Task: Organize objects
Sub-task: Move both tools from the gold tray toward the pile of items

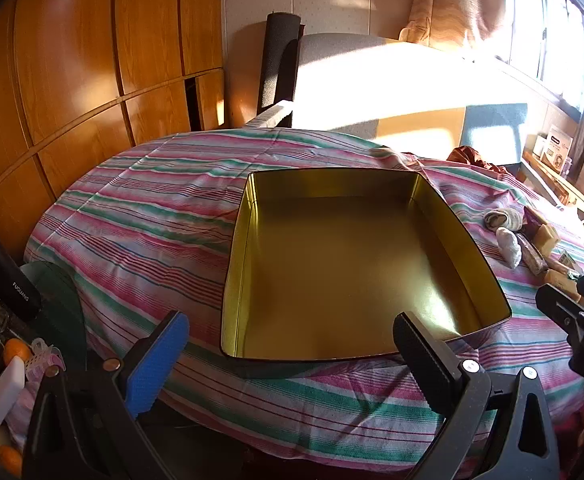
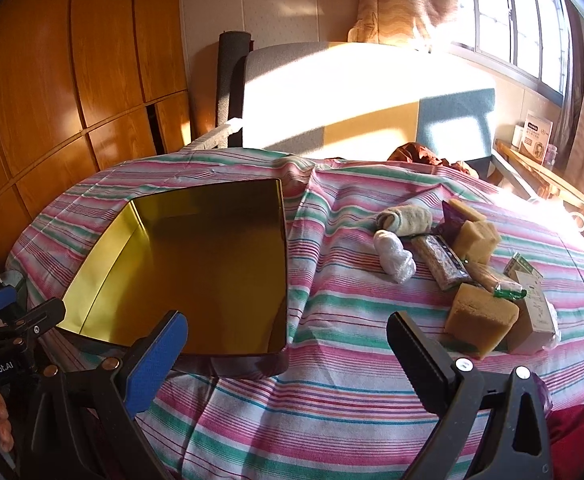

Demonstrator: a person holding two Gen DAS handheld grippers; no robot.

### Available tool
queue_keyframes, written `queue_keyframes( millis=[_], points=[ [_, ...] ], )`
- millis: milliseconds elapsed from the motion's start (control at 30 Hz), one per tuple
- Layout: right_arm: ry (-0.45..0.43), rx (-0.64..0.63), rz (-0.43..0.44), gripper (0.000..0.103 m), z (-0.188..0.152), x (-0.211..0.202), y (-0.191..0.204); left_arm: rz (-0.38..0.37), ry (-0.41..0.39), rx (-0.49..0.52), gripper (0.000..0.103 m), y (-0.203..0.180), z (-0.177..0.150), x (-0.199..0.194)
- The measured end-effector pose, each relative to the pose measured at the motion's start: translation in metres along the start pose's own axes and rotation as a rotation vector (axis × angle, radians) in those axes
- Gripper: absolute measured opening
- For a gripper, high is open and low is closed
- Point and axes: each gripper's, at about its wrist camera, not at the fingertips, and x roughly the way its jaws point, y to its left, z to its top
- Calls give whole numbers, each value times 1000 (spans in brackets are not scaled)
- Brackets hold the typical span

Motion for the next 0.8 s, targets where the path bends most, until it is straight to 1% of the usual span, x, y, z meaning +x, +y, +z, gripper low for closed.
queue_keyframes(
  millis=[200,233,267,300,400,433,467,500,533,600,633,667,700,733,767,800],
  points=[
    [63,40,-88,102,-5,-7,-56,-42,18,12,103,-7,1,3],
    [76,11,-117,102,-3,-8,-64,-46,19,17,103,-8,1,4],
    [88,-11,-171,102,0,-9,-75,-50,20,22,103,-10,2,5],
    [88,1,-210,102,2,-11,-90,-55,21,31,103,-12,2,5],
    [95,100,-250,102,2,-26,-139,-74,-2,61,103,-23,5,3],
    [101,121,-297,102,0,-30,-153,-86,-6,70,103,-27,7,2],
    [120,129,-346,102,-2,-31,-165,-101,-9,77,103,-30,9,2],
    [137,132,-367,102,-4,-30,-173,-113,-14,84,103,-35,10,1],
    [145,128,-366,102,-6,-31,-177,-124,-20,96,103,-39,12,1],
    [119,76,-379,101,-6,-39,-173,-144,-26,126,103,-52,14,0],
    [75,56,-393,100,-6,-47,-172,-157,-28,137,103,-57,16,-1],
    [31,74,-409,100,-5,-55,-176,-170,-32,147,103,-62,17,-2],
    [10,122,-390,100,-5,-61,-187,-182,-35,160,103,-69,19,-3],
    [16,177,-355,100,-4,-63,-200,-194,-37,174,103,-76,21,-3],
    [27,226,-359,100,-4,-64,-213,-210,-38,185,103,-84,24,-3],
    [29,257,-408,100,-5,-63,-224,-235,-37,194,103,-93,27,-3]
  ],
)
